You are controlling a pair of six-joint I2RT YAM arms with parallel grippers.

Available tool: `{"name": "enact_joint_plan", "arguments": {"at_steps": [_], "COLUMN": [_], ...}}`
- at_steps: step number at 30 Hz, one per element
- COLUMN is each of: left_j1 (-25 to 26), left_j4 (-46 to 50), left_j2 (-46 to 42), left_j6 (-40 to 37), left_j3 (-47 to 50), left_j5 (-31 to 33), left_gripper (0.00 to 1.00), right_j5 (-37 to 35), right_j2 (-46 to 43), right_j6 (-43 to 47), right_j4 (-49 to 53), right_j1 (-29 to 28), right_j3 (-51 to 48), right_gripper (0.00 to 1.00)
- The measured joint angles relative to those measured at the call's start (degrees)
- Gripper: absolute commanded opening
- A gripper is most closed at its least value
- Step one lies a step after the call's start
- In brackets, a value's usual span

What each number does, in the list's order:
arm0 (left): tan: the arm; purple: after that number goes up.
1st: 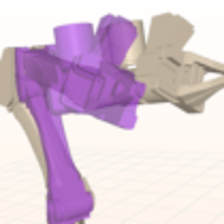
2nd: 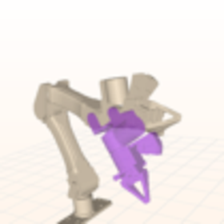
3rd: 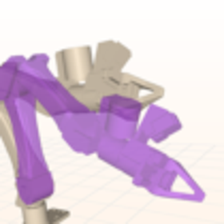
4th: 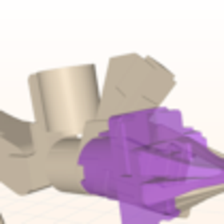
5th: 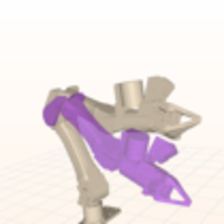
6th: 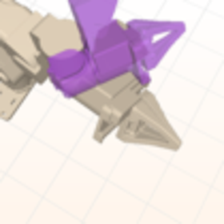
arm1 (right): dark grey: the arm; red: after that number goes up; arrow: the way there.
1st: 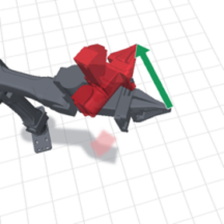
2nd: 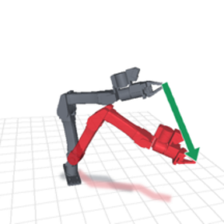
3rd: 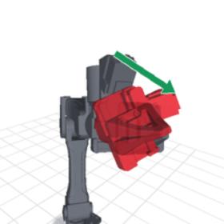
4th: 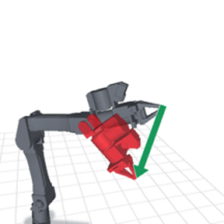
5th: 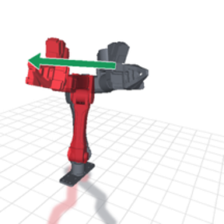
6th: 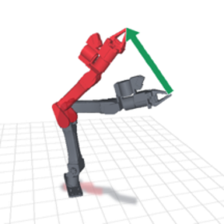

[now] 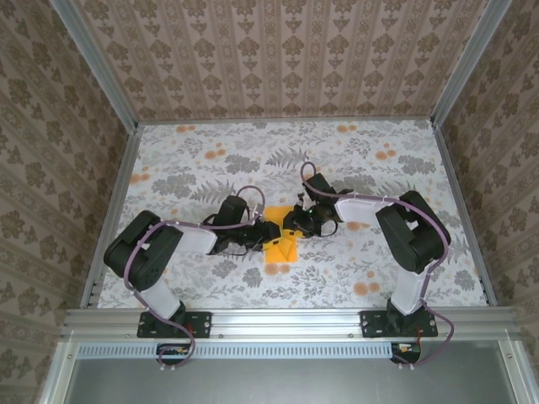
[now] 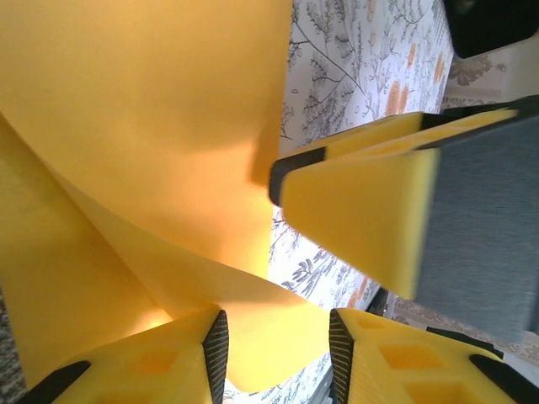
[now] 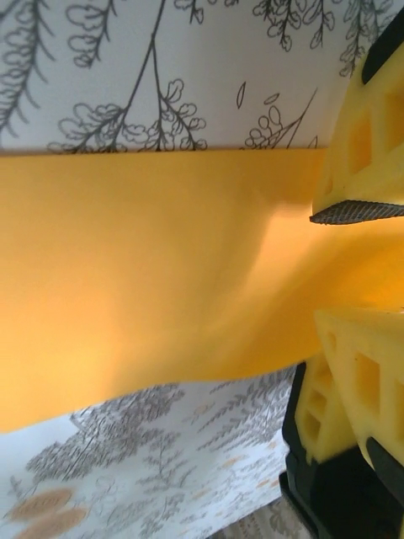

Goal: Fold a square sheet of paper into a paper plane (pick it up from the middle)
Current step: Fold the triangle a second time at the center of the table.

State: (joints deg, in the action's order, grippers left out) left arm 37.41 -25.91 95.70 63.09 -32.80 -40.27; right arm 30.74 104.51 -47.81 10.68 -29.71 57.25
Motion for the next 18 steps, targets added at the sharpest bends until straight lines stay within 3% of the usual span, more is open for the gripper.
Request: {"name": "enact_joint_plan", "arguments": {"at_steps": [7, 18], "left_j1": [-0.13, -0.44], "left_j4": [0.13, 0.13], "left_j2": [0.81, 0.96], "left_j6": [0.26, 0.37], "left_j3": [0.0, 0.0], "left_j5": [0.2, 0.5], "left_gripper": [0.36, 0.33], "right_j5": [-0.26, 0.15], "right_j2": [-4.31, -10.08], "right_j6": [-0.15, 7.69], "right_j4": [-0.24, 1.64], "right_j1": [0.68, 0.13], "right_j3": [-2.05, -7.02], "right_gripper": [0.35, 0.4]}}
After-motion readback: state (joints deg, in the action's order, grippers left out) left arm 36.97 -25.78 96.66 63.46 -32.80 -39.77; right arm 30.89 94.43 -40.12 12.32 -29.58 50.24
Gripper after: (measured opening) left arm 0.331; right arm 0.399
